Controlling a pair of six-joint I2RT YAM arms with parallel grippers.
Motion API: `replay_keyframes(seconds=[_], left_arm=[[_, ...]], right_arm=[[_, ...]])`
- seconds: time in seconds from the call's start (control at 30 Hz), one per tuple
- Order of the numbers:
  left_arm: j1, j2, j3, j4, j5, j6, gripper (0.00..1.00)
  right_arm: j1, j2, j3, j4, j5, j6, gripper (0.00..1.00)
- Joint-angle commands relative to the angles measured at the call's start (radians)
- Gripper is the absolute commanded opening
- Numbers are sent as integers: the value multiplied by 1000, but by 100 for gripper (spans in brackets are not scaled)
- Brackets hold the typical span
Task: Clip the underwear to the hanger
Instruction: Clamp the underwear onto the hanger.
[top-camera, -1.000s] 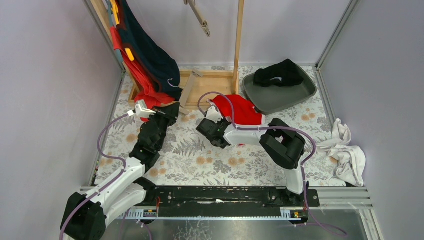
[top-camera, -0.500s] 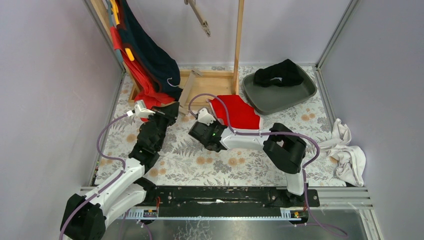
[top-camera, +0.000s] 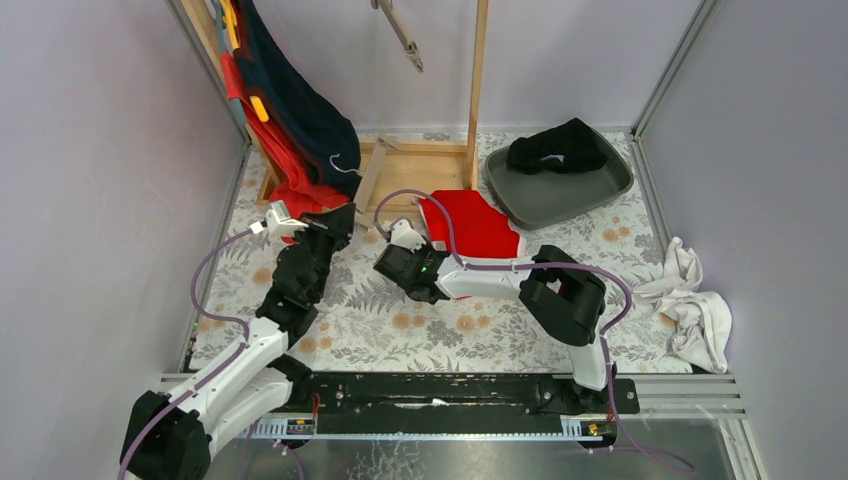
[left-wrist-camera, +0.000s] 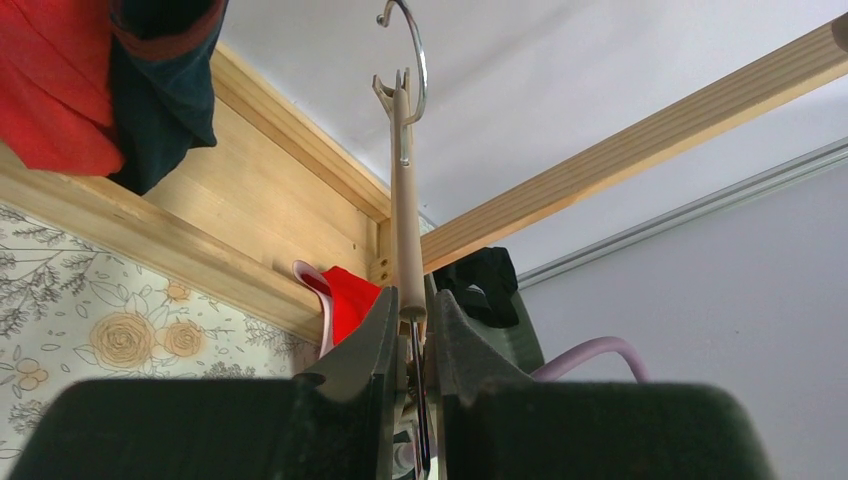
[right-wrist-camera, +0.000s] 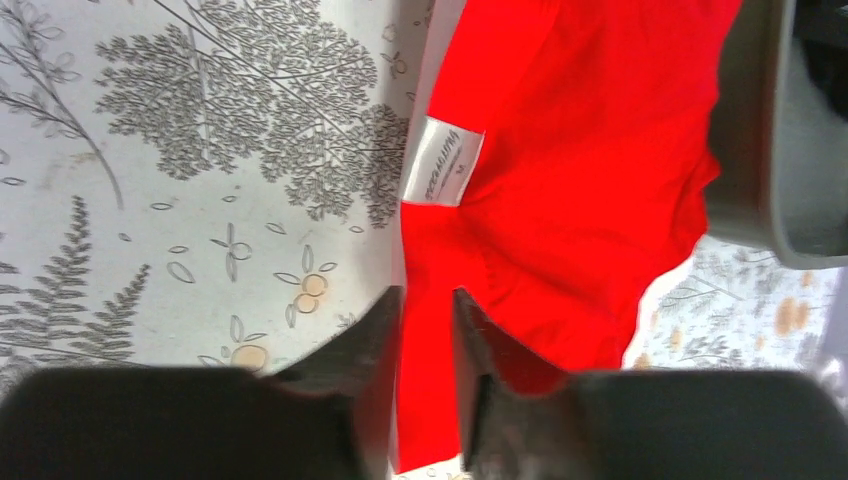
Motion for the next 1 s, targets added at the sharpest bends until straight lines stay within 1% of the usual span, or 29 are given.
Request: replay_keyframes(seconds=[0.0, 0.03, 0.07, 0.13, 0.23, 0.37, 0.5, 0.63, 0.77, 0.83, 0.97], left_arm=[[-6, -21, 7, 76, -23, 14, 0], [-7, -22, 8, 76, -23, 14, 0], [-7, -22, 8, 75, -22, 14, 0], [-7, -21, 8, 75, -23, 14, 0], [-6, -19, 10, 71, -20, 14, 0], [-8, -18, 13, 68, -14, 11, 0], [-9, -15, 13, 71, -9, 9, 0], [-6, -8, 13, 75, -7, 6, 0], [-7, -11, 12, 69, -5, 6, 0], [-7, -18, 12, 63, -6, 6, 0], [-7, -20, 13, 62, -7, 6, 0]], right_arm=[[5, -35, 16, 46, -74, -9, 40], [3, -52, 4, 55, -81, -8, 50], [2, -68, -6, 63, -86, -7, 55], [-2, -104, -24, 71, -92, -6, 60], [-35, -160, -56, 62, -137, 13, 61], [-134, -287, -172, 111, -300, 38, 61], [-230, -369, -256, 147, -449, 14, 62], [-297, -380, -295, 167, -567, -6, 63], [-360, -392, -349, 238, -725, 3, 66], [-363, -390, -362, 260, -767, 4, 67], [-365, -358, -362, 268, -787, -1, 70]])
